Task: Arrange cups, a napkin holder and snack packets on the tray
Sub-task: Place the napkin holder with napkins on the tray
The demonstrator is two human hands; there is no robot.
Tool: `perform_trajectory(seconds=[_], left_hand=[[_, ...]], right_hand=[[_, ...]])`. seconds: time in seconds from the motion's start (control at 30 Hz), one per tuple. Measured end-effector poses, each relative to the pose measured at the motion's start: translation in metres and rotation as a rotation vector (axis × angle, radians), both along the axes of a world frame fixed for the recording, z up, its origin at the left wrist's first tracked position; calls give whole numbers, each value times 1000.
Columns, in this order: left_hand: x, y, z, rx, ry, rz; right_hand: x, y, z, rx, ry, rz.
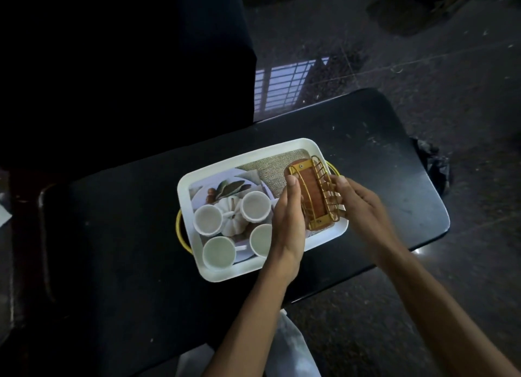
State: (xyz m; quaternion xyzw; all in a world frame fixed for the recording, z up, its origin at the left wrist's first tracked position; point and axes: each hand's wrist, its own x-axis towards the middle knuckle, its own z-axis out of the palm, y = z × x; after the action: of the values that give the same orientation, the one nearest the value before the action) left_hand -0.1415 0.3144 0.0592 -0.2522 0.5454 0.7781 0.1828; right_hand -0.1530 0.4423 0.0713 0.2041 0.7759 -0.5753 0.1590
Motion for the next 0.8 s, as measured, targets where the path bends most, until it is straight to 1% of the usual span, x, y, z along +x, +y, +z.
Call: perform_trajectory(seconds=[0.17,0.33,0.8], left_hand=[[-10,13,-20,-30,-66,-58],[-12,18,-32,-41,-122,-45],[-12,17,-50,-78,-168,-61]], right_hand=[[-7,15,-28,-3,-24,42],[-11,20,-45,18,-44,91],[-12,20,-57,79,-110,127]])
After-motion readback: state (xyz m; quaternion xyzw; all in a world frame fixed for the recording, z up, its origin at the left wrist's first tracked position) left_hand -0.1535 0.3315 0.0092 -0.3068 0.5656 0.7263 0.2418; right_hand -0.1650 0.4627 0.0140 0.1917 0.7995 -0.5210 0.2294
